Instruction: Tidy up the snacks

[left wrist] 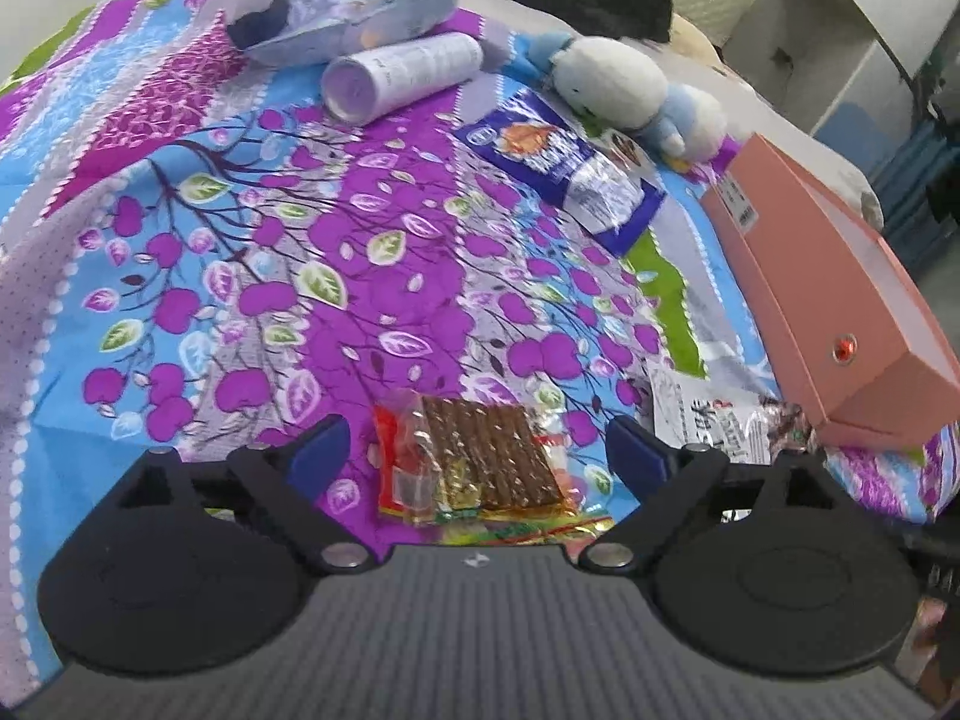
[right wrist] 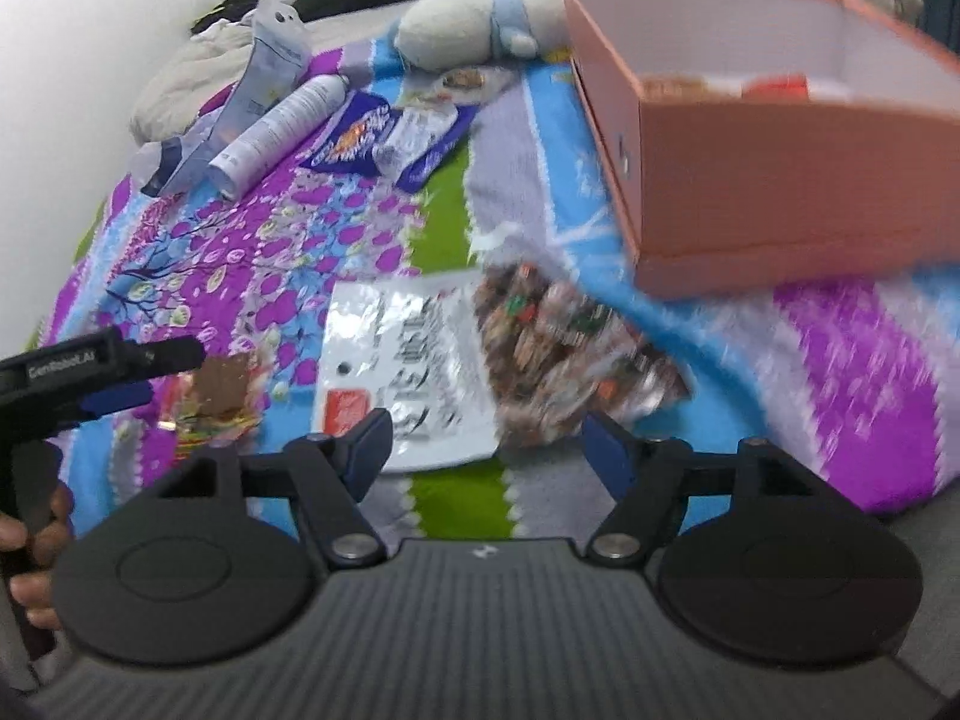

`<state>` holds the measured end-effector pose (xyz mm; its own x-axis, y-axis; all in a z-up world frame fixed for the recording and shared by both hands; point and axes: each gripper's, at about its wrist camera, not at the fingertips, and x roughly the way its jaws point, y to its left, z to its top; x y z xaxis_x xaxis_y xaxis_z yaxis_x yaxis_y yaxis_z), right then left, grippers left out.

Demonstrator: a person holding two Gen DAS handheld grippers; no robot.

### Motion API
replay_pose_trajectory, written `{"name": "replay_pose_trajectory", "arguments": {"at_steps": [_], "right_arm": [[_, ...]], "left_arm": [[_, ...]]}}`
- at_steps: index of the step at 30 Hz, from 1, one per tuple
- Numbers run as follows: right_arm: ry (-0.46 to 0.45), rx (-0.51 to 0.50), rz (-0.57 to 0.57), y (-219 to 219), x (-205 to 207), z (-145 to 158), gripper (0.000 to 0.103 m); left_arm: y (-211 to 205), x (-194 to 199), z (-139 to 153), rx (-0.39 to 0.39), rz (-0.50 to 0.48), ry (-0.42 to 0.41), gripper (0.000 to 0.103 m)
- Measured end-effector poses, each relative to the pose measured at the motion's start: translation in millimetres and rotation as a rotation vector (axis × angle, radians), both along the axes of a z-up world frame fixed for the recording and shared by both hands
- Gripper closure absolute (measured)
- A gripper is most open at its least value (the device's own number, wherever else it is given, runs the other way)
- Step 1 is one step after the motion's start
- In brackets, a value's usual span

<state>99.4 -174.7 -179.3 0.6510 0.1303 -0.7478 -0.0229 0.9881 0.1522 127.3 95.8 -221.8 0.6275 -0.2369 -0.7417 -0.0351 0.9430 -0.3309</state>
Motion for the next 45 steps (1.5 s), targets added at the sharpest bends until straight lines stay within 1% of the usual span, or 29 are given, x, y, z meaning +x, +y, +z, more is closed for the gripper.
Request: {"name": "replay_pose_trajectory", "arguments": {"at_steps": [3, 6, 8, 12, 14, 16, 17, 20, 23, 24, 26, 27, 28, 29, 30, 32, 33, 36, 37, 40, 45], "right_arm": [[-0.039, -0.066, 0.023, 0, 14, 4, 0.031], [-0.033, -0.107, 0.06, -1, 34, 0, 0.031], [-0.034, -0.115, 0.075, 0, 42, -4, 0.031], [-0.021, -0.158, 0.114, 3, 55, -19, 0.031], [-0.014, -0.166, 0.133, 5, 59, -25, 0.031], [-0.017, -0.145, 0.143, 4, 61, -28, 0.026], [-0.012, -0.134, 0.144, 4, 62, -30, 0.025], [0.009, -0.098, 0.164, 3, 64, -35, 0.025], [0.027, -0.093, 0.211, 7, 63, -42, 0.023], [0.026, -0.086, 0.211, 7, 63, -43, 0.023], [0.032, -0.071, 0.207, 7, 64, -44, 0.023], [0.033, -0.072, 0.211, 9, 63, -44, 0.027], [0.031, -0.075, 0.219, 11, 62, -43, 0.033], [0.025, -0.083, 0.224, 14, 61, -43, 0.036], [0.017, -0.097, 0.231, 17, 58, -41, 0.042], [-0.002, -0.126, 0.231, 22, 54, -40, 0.047], [-0.011, -0.131, 0.226, 23, 52, -38, 0.053], [-0.02, -0.113, 0.203, 20, 51, -33, 0.062], [-0.024, -0.106, 0.195, 18, 50, -31, 0.069], [-0.034, -0.097, 0.166, 12, 50, -25, 0.073], [-0.064, -0.086, 0.135, 3, 48, -12, 0.075]], "left_arm": [[-7, 0, -4, 0.033, -0.004, -0.003, 0.008], [-11, 2, -11, 0.051, -0.005, 0.011, 0.008], [-14, 2, -14, 0.076, 0.0, 0.013, 0.008], [-16, 1, -17, 0.094, -0.01, 0.004, 0.008], [-18, 1, -19, 0.103, -0.022, 0.004, 0.009], [-20, 1, -20, 0.115, -0.031, 0.001, 0.01], [-21, 1, -20, 0.121, -0.034, -0.002, 0.011], [-24, 2, -21, 0.146, -0.036, -0.005, 0.018], [-25, 4, -20, 0.159, -0.034, -0.005, 0.027], [-25, 5, -20, 0.161, -0.032, -0.005, 0.031], [-27, 6, -20, 0.162, -0.031, -0.008, 0.035], [-29, 6, -20, 0.164, -0.034, -0.01, 0.037], [-30, 6, -19, 0.169, -0.037, -0.013, 0.038], [-32, 5, -18, 0.171, -0.038, -0.014, 0.039], [-33, 5, -18, 0.171, -0.038, -0.016, 0.04], [-34, 5, -17, 0.166, -0.033, -0.018, 0.042], [-34, 4, -16, 0.159, -0.03, -0.018, 0.043], [-32, 3, -14, 0.128, -0.02, -0.014, 0.045], [-31, 3, -13, 0.118, -0.015, -0.013, 0.045], [-29, 2, -10, 0.093, 0.003, -0.01, 0.046], [-25, 3, -2, 0.029, 0.032, -0.018, 0.049]]}}
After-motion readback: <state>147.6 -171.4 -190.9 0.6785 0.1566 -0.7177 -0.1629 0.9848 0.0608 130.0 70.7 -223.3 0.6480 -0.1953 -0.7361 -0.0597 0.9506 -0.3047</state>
